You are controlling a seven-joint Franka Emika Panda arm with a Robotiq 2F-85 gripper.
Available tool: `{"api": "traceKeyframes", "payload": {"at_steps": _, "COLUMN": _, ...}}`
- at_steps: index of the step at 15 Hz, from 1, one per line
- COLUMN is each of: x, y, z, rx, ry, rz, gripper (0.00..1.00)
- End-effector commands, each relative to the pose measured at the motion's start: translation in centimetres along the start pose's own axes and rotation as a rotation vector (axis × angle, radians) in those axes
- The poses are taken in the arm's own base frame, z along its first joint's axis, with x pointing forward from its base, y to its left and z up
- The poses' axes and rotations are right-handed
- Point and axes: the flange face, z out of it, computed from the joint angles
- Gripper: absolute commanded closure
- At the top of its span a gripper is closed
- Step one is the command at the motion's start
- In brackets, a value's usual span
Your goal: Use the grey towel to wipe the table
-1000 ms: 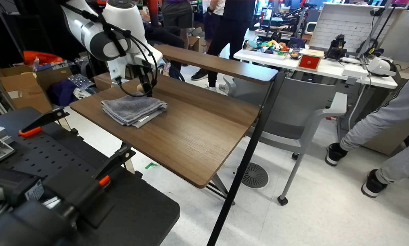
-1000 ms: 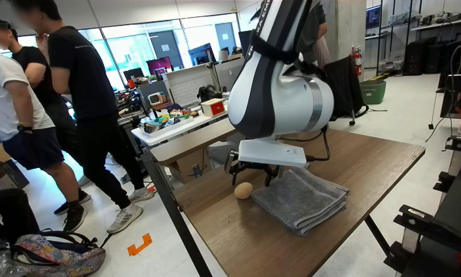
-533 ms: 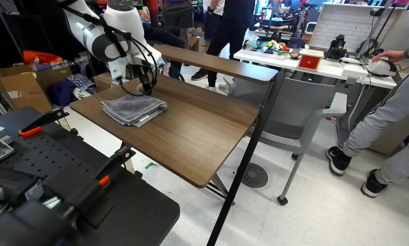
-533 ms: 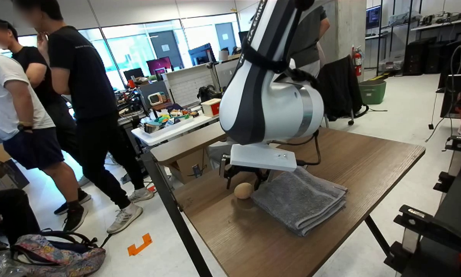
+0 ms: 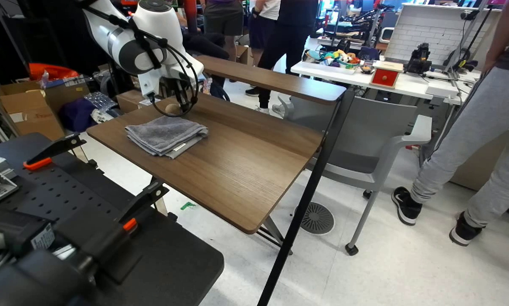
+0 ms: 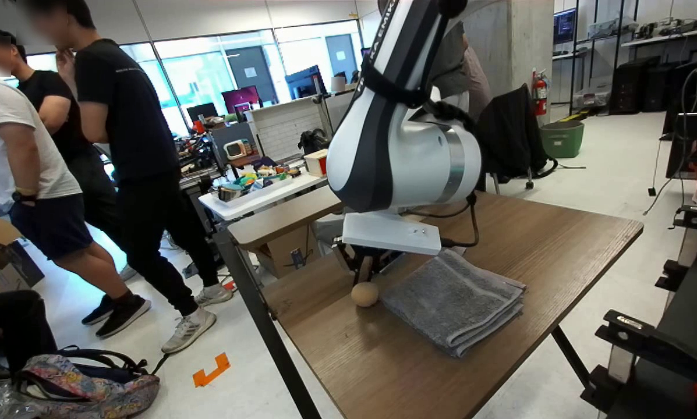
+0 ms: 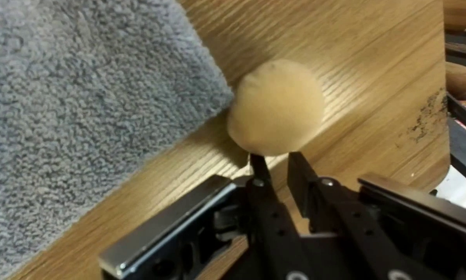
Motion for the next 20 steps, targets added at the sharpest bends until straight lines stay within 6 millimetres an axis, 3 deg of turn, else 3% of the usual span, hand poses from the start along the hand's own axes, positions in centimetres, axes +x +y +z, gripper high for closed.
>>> {"api": "traceKeyframes", "payload": {"at_steps": 1, "x": 1.6, "y": -0.5, "z": -0.2, "rx": 0.016, "ry": -0.018, "rz": 0.042, "gripper": 1.0}}
{"api": "traceKeyframes", "payload": {"at_steps": 2, "x": 1.9, "y": -0.6, "z": -0.3, "rx": 0.016, "ry": -0.019, "rz": 0.049, "gripper": 1.0}}
{"api": "traceKeyframes", "payload": {"at_steps": 3, "x": 2.1, "y": -0.8, "z": -0.6, "rx": 0.014, "ry": -0.018, "rz": 0.055, "gripper": 0.74}}
{"api": "traceKeyframes", "payload": {"at_steps": 4, "x": 2.1, "y": -0.9, "z": -0.8, "rx": 0.012, "ry": -0.017, "rz": 0.058, "gripper": 0.74}}
{"api": "traceKeyframes", "payload": {"at_steps": 6, "x": 2.0, "y": -1.4, "z": -1.4, "rx": 0.006, "ry": -0.014, "rz": 0.051, "gripper": 0.62}}
{"api": "traceKeyframes", "payload": {"at_steps": 14, "x": -0.2, "y": -3.7, "z": -2.7, "rx": -0.017, "ry": -0.067, "rz": 0.056, "gripper": 0.02}}
{"api": "traceKeyframes", "payload": {"at_steps": 20, "x": -1.4, "y": -4.0, "z": -2.3, "rx": -0.096, "ry": -0.061, "rz": 0.106, "gripper": 0.0}}
